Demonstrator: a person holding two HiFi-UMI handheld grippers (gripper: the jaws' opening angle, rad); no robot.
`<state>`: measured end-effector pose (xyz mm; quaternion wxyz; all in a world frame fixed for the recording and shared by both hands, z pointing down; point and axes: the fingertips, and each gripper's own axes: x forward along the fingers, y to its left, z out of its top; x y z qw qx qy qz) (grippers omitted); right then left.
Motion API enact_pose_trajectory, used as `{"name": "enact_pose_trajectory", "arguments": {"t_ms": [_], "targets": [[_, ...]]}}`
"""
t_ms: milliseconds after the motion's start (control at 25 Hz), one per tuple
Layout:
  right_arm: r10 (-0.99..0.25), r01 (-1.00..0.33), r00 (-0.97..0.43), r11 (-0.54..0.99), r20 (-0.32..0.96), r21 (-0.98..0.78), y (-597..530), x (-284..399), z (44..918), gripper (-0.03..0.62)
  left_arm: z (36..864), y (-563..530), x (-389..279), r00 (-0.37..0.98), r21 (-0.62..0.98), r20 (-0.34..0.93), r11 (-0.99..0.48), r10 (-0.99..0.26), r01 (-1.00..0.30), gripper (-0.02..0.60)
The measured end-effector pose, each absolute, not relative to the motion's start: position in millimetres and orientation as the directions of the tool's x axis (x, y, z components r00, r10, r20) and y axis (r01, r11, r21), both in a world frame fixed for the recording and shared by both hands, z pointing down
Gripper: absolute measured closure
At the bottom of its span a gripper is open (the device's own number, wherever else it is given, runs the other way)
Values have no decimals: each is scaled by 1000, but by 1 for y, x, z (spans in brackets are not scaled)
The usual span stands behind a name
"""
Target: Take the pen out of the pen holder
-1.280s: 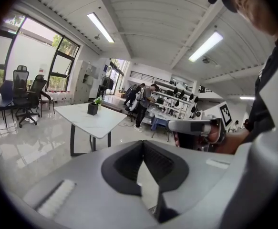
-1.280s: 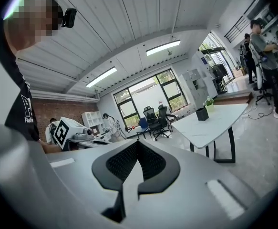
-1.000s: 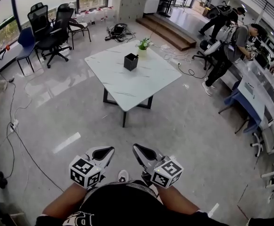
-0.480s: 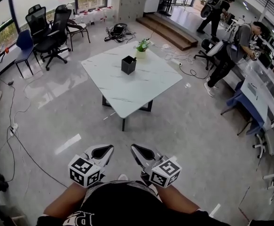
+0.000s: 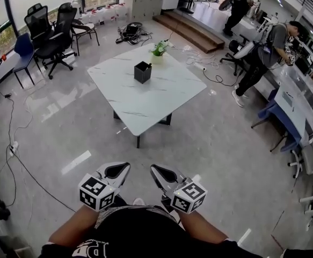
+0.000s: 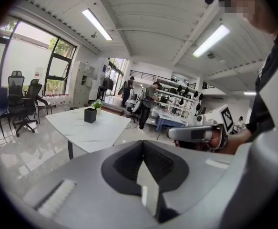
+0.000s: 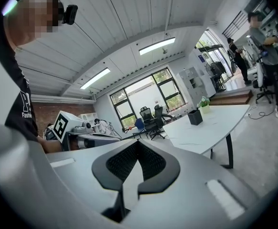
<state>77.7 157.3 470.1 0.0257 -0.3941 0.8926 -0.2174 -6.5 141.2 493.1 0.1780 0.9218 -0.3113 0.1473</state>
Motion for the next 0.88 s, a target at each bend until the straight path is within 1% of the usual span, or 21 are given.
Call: {"name": "enact_pose_trajectory", "arguments": {"t_ms": [360,760,880], "targets": [[-715,-701,-681,575,157,-422,131,87,485,600,512,122,-2,764,267,409,-736,-499,-623,525],[-736,-734,-650,544,189,-406,78,97,485,600,506,58,5,786,279,382,-750,-486,-599,525],[-742,-744,-641,535,198,-401,54,97,490,600,512,33,5,784,267,391,-756,-483,-598,525]]}}
